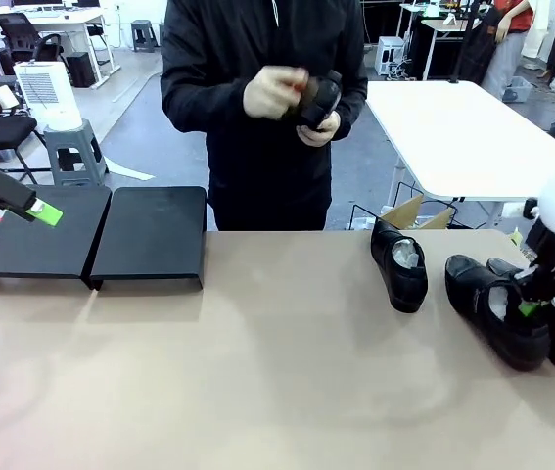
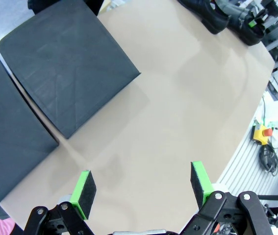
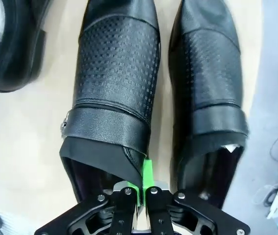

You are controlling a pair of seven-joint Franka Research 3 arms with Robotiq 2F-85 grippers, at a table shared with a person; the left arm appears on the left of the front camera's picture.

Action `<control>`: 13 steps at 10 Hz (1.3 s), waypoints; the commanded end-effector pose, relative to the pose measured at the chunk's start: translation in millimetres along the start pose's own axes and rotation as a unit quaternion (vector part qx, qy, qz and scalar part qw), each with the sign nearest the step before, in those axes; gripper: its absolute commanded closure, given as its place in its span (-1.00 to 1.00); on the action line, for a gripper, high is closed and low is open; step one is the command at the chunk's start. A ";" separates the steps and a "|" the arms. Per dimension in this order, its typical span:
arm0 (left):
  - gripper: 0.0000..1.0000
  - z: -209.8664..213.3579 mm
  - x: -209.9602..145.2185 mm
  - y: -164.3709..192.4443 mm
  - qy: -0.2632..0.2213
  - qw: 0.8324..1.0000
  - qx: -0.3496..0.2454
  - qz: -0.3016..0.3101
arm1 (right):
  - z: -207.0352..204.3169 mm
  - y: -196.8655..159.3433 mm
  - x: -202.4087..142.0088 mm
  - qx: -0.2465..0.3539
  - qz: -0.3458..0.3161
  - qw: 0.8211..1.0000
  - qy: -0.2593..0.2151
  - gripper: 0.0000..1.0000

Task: Organize the shoes by placing them on the stand.
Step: Pick up one Shoe and place it in the middle of the table.

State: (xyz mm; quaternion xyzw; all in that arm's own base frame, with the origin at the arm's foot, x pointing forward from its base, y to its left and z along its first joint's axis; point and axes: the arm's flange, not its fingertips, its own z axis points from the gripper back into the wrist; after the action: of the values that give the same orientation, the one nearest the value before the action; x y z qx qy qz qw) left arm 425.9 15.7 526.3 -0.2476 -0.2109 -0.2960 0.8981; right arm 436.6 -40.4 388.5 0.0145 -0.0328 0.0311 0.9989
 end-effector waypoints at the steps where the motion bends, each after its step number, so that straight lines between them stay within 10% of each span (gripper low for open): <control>1: -1.00 1.5 -0.4 0.6 -0.005 1.000 -0.008 -0.005 | 65.1 3.8 -35.5 0.030 -0.012 0.996 -0.081 1.00; 3: -1.00 1.5 -0.4 0.6 -0.005 1.000 -0.008 -0.005 | 105.7 9.0 -68.0 0.097 0.000 0.987 -0.129 1.00; 4: -1.00 1.5 -0.4 0.6 -0.005 1.000 -0.008 -0.005 | 68.5 2.5 -26.1 0.021 -0.018 0.997 -0.074 1.00; 7: -1.00 1.5 -0.4 0.6 -0.005 1.000 -0.008 -0.005 | 91.0 6.1 -50.1 0.045 -0.017 0.995 -0.093 1.00; 11: -1.00 1.5 -0.4 0.6 -0.005 1.000 -0.008 -0.005 | 130.4 129.1 -113.6 0.010 0.000 0.991 -0.135 1.00; 13: -1.00 1.5 -0.4 0.6 -0.005 1.000 -0.008 -0.005 | 122.7 175.1 -126.7 0.067 0.022 0.994 -0.078 1.00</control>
State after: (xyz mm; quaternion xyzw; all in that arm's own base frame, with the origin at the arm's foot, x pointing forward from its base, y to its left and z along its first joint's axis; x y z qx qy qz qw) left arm 426.2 16.1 526.1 -0.2474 -0.2104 -0.2956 0.8984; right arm 294.7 111.1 521.4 0.0475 -0.1340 0.0553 0.9883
